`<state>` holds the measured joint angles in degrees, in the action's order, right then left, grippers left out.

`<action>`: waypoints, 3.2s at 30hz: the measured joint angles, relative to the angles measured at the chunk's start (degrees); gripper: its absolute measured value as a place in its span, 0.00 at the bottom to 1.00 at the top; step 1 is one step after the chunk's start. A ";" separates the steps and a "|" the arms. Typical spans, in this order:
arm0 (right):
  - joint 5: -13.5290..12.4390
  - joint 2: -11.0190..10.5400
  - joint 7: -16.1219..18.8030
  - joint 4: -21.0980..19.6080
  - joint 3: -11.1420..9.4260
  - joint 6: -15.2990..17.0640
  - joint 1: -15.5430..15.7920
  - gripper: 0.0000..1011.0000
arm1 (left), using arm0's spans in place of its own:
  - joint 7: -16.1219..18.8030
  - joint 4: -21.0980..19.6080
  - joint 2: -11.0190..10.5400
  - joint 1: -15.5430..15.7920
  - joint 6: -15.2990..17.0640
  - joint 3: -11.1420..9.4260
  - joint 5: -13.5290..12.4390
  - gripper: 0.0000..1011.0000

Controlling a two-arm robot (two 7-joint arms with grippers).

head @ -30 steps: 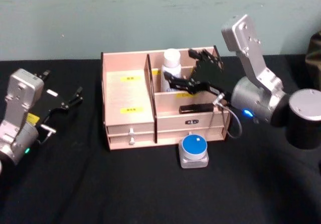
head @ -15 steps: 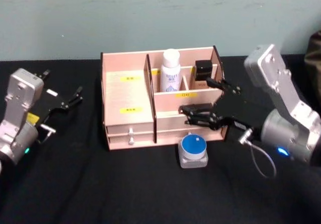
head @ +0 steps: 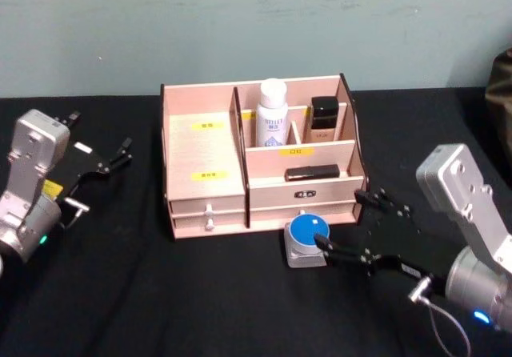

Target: Pick up the facial cleanser and watermelon frost from the table and place them into the tiered storage box.

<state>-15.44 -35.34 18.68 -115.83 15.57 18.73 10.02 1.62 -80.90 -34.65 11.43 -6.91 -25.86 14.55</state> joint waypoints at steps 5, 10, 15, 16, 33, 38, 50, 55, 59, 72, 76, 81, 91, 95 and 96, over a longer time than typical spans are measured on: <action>1.45 0.43 -1.61 -0.11 -0.45 0.78 2.65 0.99 | 0.00 0.00 0.00 0.00 0.00 0.00 0.00 0.99; 4.81 1.33 -4.29 -0.61 -0.05 2.51 4.37 0.99 | 0.00 0.00 0.00 0.00 0.00 0.00 0.00 0.99; 7.20 2.59 -5.77 -0.55 1.01 4.23 4.40 0.99 | 0.00 0.00 0.00 0.00 0.00 0.00 0.00 0.99; 7.75 3.06 -5.93 -0.29 1.37 4.72 4.13 0.99 | 0.00 0.00 0.00 0.00 0.00 0.00 0.00 0.99; 11.18 9.27 -6.35 2.81 3.78 9.70 -0.52 0.99 | 0.00 0.00 0.00 0.00 0.00 0.00 0.00 0.99; 12.27 11.01 -6.46 3.98 4.74 10.71 -1.81 0.99 | 0.00 0.00 0.00 0.00 0.00 0.00 0.00 0.99; 14.76 14.53 -6.69 7.40 5.82 11.99 -4.79 0.99 | 0.00 0.00 0.00 0.00 0.00 0.00 0.00 0.99; 15.50 15.30 -6.38 8.18 5.66 12.21 -5.05 0.99 | 0.00 0.00 0.00 0.00 0.00 0.00 0.00 0.99; 15.89 15.74 -5.94 8.42 5.49 12.33 -5.00 0.99 | 0.00 0.00 0.00 0.00 0.00 0.00 0.00 0.99; 17.27 17.28 -4.63 9.30 4.92 12.28 -5.05 0.99 | 0.00 0.00 0.00 0.00 0.00 0.00 0.00 0.99; 17.68 17.77 -4.21 9.75 4.80 12.02 -5.24 0.99 | 0.00 0.00 0.00 0.00 0.00 0.00 0.00 0.99; 18.19 18.53 -3.58 10.64 4.75 11.43 -5.54 0.99 | 0.00 0.00 0.00 0.00 0.00 0.00 0.00 0.99; 19.35 19.54 -2.54 11.74 4.54 11.11 -5.88 0.99 | 0.00 0.00 0.00 0.00 0.00 0.00 0.00 0.99; 19.81 19.70 -2.35 11.84 4.47 10.97 -5.88 0.99 | 0.00 0.00 0.00 0.00 0.00 0.00 0.00 0.99; 19.81 19.69 -2.35 11.84 4.47 10.96 -5.88 0.99 | 0.00 0.00 0.00 0.00 0.00 0.00 0.00 0.99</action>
<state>4.38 -15.65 16.33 -103.99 20.04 29.69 4.15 1.62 -80.90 -34.65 11.43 -6.91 -25.86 14.55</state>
